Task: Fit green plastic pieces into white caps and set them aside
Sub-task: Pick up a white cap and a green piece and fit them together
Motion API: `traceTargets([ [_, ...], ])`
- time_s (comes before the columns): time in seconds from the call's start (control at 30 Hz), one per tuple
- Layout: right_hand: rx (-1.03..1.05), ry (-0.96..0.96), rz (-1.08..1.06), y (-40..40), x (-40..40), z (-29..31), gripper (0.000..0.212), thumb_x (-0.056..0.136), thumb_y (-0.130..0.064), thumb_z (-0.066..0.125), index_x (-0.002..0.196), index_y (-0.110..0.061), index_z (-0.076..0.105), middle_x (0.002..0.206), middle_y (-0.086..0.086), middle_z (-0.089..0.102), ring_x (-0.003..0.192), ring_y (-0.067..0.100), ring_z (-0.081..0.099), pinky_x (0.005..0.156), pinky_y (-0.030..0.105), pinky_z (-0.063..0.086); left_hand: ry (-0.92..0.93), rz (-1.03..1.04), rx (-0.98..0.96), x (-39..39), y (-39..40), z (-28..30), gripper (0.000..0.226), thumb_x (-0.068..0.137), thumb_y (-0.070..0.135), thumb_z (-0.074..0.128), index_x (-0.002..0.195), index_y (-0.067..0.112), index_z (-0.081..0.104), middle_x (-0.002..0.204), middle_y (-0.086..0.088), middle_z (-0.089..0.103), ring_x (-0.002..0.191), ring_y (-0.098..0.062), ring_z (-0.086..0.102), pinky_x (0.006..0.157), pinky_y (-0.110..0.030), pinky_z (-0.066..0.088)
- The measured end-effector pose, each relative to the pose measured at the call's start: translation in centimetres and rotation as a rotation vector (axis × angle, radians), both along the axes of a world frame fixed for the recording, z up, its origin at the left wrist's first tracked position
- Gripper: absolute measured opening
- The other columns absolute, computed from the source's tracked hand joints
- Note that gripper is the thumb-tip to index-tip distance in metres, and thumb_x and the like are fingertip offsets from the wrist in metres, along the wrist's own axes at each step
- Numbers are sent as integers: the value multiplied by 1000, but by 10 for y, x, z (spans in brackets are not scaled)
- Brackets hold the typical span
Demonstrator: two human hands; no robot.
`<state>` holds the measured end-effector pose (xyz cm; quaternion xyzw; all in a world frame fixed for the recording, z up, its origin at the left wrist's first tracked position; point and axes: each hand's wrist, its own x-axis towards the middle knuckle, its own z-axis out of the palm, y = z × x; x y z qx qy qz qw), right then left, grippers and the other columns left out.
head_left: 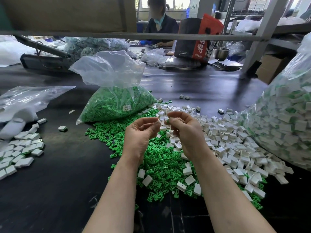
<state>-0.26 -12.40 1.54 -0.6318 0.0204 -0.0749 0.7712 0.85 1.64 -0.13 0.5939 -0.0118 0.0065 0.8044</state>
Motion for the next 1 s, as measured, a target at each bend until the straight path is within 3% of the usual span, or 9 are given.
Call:
traceTargets([
  [0.2, -160, -125, -42, -1, 1, -6, 18, 92, -4, 63, 109, -7, 70, 90, 0, 71, 68, -6, 63, 63, 11, 48, 25, -2, -50, -1, 1, 1, 13, 71, 12, 76, 82, 17, 78, 86, -6, 76, 76, -15, 70, 69, -22, 57],
  [0.4, -230, -183, -89, -2, 1, -9, 8, 86, -7, 73, 91, -13, 72, 81, -2, 74, 68, -1, 66, 62, 12, 49, 26, 2, -92, -1, 0, 1, 12, 67, 15, 74, 76, 18, 80, 83, -6, 76, 74, -15, 71, 69, -22, 57],
  [0.67, -329, -207, -77, 0, 1, -10, 11, 84, -7, 74, 85, -18, 73, 74, -7, 73, 68, 0, 67, 63, 11, 50, -1, -6, -32, -2, 0, 0, 17, 83, 2, 70, 80, 16, 78, 83, -7, 76, 72, -13, 71, 66, -20, 56],
  [0.87, -468, -206, -58, 0, 4, -12, 6, 82, -10, 77, 84, -16, 74, 77, -1, 73, 72, 13, 69, 68, 21, 56, -51, -6, 60, -1, 2, -1, 11, 82, 5, 72, 85, 15, 77, 82, -8, 76, 73, -14, 70, 68, -19, 55],
  [1.0, -441, -208, -42, -1, 5, -13, 14, 82, -9, 77, 79, -23, 72, 73, -6, 73, 69, 7, 69, 65, 16, 53, -76, -6, 96, 0, 4, -1, 15, 83, 3, 71, 82, 17, 78, 83, -7, 76, 74, -14, 71, 68, -19, 55],
])
